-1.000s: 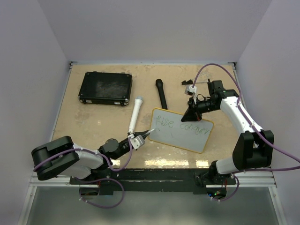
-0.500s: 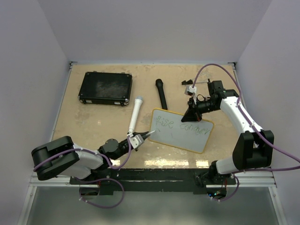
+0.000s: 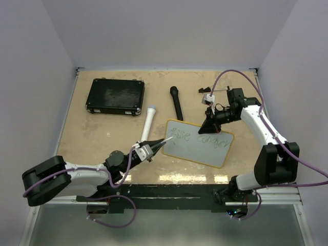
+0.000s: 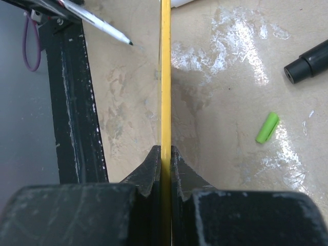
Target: Write a sentence on the whiteboard
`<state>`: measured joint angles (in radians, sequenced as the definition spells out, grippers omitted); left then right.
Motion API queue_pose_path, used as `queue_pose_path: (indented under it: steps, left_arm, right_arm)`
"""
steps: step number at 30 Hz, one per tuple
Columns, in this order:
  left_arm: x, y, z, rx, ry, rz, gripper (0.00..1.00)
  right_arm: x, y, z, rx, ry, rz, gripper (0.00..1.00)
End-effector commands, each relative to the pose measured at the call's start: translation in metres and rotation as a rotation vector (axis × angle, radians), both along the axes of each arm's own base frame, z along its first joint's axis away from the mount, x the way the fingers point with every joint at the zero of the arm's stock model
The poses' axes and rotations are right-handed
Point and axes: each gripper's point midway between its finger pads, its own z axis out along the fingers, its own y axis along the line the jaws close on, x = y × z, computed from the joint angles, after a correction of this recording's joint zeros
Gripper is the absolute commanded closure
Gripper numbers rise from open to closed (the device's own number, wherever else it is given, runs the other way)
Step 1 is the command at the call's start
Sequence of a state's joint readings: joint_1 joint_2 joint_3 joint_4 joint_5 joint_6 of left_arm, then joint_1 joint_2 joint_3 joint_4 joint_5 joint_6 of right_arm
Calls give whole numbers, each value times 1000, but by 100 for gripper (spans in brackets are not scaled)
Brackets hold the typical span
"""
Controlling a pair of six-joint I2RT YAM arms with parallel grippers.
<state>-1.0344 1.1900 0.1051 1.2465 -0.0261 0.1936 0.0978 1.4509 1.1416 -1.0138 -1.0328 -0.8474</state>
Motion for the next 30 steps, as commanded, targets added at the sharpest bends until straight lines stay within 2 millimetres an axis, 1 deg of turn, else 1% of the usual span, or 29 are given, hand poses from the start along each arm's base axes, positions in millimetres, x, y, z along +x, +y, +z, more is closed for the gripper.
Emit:
queue_pose_path:
  steps: [1, 2, 3, 4, 5, 6, 10, 11, 12, 14, 15, 17, 18, 20, 22, 23, 24, 26, 27, 29, 30]
  left_arm:
    - [-8, -10, 61, -123, -70, -68, 100]
    - [-10, -11, 67, -125, -77, -78, 100]
    - [-10, -9, 77, -122, -90, -75, 100]
    - [-10, -9, 82, -118, -101, -75, 100]
    - [-10, -9, 90, -118, -115, -72, 100]
    - [-8, -8, 90, -94, -131, -62, 100]
    - [-3, -7, 91, -96, -165, -42, 100]
    - [-2, -6, 85, -97, -163, -41, 100]
    - [1, -6, 87, -122, -174, -34, 100]
    - [3, -7, 81, -132, -169, -38, 100]
    - [10, -8, 77, -143, -161, -29, 100]
    - [14, -10, 75, -157, -157, -45, 100]
    - [21, -8, 74, -176, -149, -34, 100]
    - [25, -10, 73, -191, -148, -51, 100]
    - [33, -10, 67, -195, -131, -43, 100]
    - [34, -12, 69, -201, -137, -51, 100]
    - [37, -15, 63, -190, -125, -55, 100]
    - [39, -18, 59, -185, -119, -65, 100]
    - [41, -20, 53, -175, -109, -64, 100]
    - [43, -21, 52, -179, -111, -66, 100]
    - [44, -22, 47, -172, -102, -65, 100]
  right_arm:
    - [6, 2, 20, 23, -74, 54, 100]
    - [8, 2, 24, 20, -72, 57, 100]
    - [15, 1, 35, 16, -97, 54, 100]
    - [16, 0, 36, 12, -80, 48, 100]
    - [20, -1, 38, 14, -80, 36, 100]
    - [22, -1, 39, 16, -78, 29, 100]
    - [30, -8, 31, 29, -54, -19, 100]
    - [33, -13, 27, 30, -40, -31, 100]
    - [34, -14, 26, 31, -36, -32, 100]
    - [40, -17, 23, 37, -25, -41, 100]
    - [41, -18, 22, 41, -25, -42, 100]
    - [45, -19, 17, 43, -13, -43, 100]
    - [45, -19, 16, 46, -9, -42, 100]
    - [46, -18, 13, 48, -2, -37, 100]
    - [47, -18, 11, 51, 6, -36, 100]
    - [47, -18, 10, 51, 10, -36, 100]
    - [48, -18, 8, 52, 14, -37, 100]
    - [47, -18, 7, 53, 18, -35, 100]
    - [48, -18, 6, 53, 18, -35, 100]
    - [47, -17, 5, 53, 27, -37, 100]
    - [48, -17, 4, 53, 26, -36, 100]
